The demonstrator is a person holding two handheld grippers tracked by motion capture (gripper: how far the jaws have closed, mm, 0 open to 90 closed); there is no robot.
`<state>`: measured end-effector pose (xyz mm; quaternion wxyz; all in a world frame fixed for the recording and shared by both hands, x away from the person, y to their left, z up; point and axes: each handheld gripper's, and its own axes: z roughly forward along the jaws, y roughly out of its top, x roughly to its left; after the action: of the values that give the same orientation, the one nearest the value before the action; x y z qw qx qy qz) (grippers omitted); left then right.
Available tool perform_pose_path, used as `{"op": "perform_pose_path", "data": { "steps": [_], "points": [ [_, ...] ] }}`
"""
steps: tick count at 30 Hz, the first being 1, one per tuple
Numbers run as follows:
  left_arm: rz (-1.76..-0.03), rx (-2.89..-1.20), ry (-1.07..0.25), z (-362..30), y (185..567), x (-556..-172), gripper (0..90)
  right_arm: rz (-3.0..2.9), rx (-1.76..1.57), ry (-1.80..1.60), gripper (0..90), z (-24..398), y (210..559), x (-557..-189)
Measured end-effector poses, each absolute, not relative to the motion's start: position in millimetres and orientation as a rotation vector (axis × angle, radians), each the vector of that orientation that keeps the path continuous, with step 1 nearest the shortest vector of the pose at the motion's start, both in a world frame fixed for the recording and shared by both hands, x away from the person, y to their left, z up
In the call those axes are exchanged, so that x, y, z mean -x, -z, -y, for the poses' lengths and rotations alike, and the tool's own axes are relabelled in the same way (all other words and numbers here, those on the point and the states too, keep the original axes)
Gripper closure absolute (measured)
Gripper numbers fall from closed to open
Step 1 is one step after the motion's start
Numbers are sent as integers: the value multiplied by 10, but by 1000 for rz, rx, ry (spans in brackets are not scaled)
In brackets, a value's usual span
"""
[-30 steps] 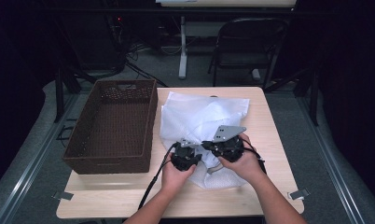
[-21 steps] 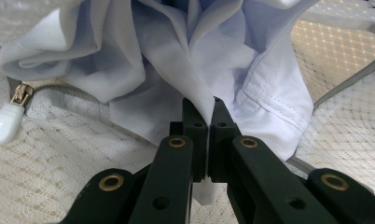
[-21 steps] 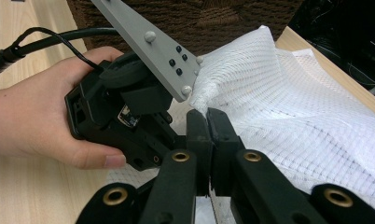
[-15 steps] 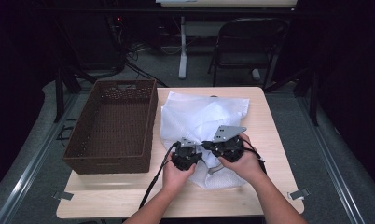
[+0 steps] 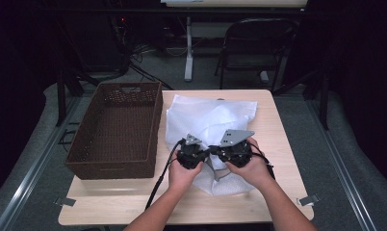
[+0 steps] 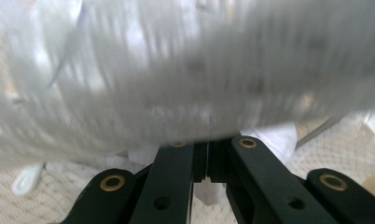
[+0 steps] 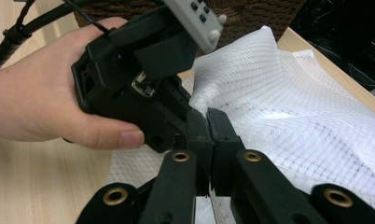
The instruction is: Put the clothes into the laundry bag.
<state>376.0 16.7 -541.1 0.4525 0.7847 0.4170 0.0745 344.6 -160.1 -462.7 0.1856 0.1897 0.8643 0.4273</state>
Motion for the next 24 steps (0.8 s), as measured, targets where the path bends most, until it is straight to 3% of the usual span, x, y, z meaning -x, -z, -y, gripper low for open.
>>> {"op": "perform_pose_path", "data": {
  "steps": [24],
  "points": [
    [-1075,-1872,-190,-88,5307,-3970,898,-2438,-525,-1224,890,1589,4613,-3432]
  ]
}}
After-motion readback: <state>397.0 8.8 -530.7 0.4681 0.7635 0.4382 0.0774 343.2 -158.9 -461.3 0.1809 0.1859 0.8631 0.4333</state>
